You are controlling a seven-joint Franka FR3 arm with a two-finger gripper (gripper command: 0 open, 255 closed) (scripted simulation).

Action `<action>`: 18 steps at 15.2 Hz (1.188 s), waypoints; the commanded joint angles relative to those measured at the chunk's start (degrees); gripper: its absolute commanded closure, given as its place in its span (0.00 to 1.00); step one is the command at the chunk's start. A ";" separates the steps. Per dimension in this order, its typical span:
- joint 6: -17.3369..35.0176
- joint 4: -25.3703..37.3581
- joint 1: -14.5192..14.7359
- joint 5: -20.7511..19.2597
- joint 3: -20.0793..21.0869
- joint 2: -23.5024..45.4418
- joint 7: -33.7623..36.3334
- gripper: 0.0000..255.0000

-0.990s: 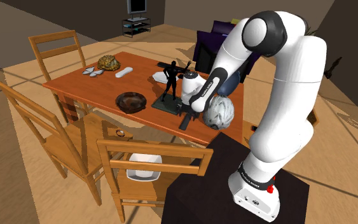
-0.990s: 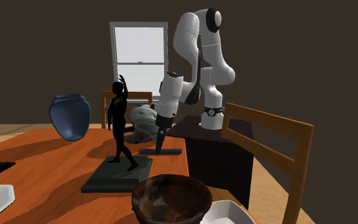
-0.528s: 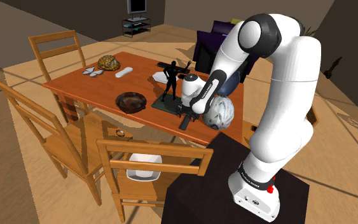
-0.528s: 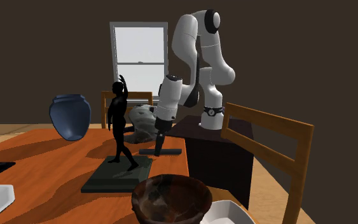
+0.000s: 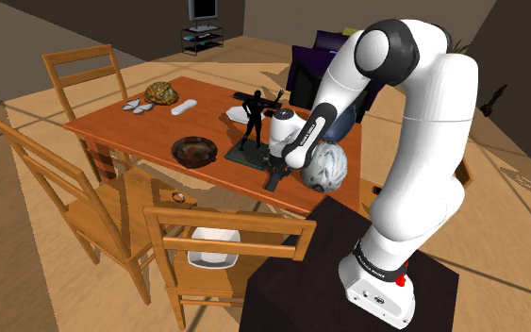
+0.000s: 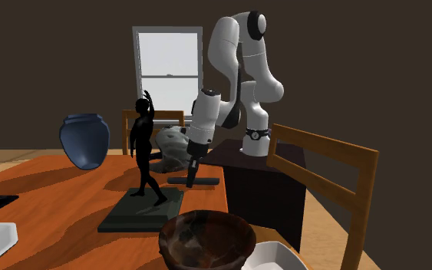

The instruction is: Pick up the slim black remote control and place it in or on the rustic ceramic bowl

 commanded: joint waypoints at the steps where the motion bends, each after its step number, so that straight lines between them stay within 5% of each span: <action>1: -0.32 -0.47 -0.13 -0.12 -0.26 0.28 0.02 1.00; 18: -9.39 -2.30 -3.85 10.94 5.68 -11.07 -10.39 1.00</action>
